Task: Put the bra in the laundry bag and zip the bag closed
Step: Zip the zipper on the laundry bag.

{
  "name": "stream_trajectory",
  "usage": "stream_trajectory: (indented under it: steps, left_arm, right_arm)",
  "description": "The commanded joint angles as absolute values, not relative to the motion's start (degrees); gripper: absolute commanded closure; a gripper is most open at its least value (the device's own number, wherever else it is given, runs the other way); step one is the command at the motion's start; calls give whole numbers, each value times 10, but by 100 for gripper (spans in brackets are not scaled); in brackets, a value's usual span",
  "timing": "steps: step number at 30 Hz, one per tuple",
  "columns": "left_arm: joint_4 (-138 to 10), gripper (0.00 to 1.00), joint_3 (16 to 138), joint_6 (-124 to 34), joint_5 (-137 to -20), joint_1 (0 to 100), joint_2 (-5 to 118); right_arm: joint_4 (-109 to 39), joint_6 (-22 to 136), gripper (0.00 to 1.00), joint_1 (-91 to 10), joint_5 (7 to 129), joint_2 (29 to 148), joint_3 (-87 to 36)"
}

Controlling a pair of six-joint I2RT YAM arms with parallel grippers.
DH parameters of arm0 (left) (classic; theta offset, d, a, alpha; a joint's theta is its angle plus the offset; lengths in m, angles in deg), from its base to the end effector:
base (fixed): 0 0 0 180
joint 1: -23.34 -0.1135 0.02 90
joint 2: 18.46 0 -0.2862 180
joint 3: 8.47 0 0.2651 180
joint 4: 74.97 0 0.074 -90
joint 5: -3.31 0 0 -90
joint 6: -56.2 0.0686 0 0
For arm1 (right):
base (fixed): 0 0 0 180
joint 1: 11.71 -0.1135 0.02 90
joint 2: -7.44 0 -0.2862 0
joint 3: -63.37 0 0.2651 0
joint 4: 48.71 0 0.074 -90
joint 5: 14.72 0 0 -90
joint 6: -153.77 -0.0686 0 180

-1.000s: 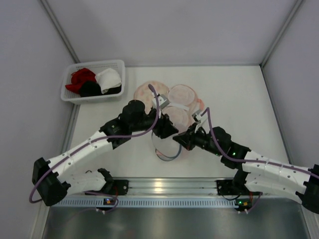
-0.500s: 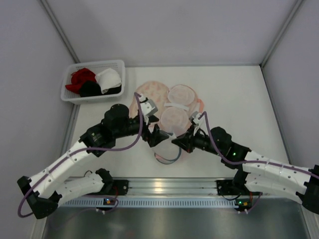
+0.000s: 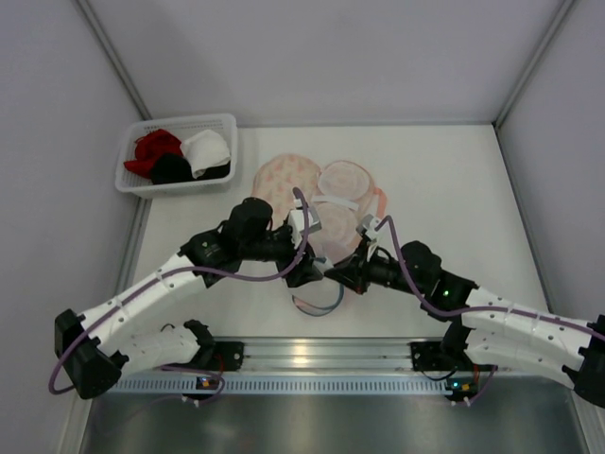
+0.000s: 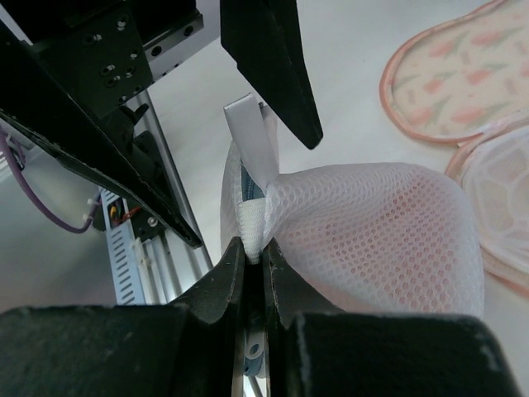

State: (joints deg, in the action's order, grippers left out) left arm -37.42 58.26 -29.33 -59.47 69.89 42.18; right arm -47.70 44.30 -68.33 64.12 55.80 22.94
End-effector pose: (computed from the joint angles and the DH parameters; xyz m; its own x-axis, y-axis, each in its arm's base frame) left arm 0.1550 -0.2092 0.3206 -0.2866 0.4033 -0.8690 0.9391 0.2978 -0.1715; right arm 0.1165 0.2010 0.2689 -0.3887 0.0044 -0.9213 -0.8431 0.4016 0.3576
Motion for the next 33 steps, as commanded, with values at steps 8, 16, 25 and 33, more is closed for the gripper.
stream_trajectory:
  steps: [8, 16, 25, 33]
  left_arm:
    - [-409, 43, 604, -270, -531, 697, 482]
    - [-450, 100, 589, -278, -528, 697, 451]
    - [-451, 100, 580, -280, -569, 697, 448]
    - [-466, 100, 577, -284, -565, 697, 447]
  right_arm:
    - [-509, 457, 100, -690, 601, 533, 221]
    - [-453, 440, 88, -690, 658, 544, 203]
    - [-339, 373, 31, -674, 718, 443, 165]
    - [-347, 249, 31, -658, 782, 422, 220]
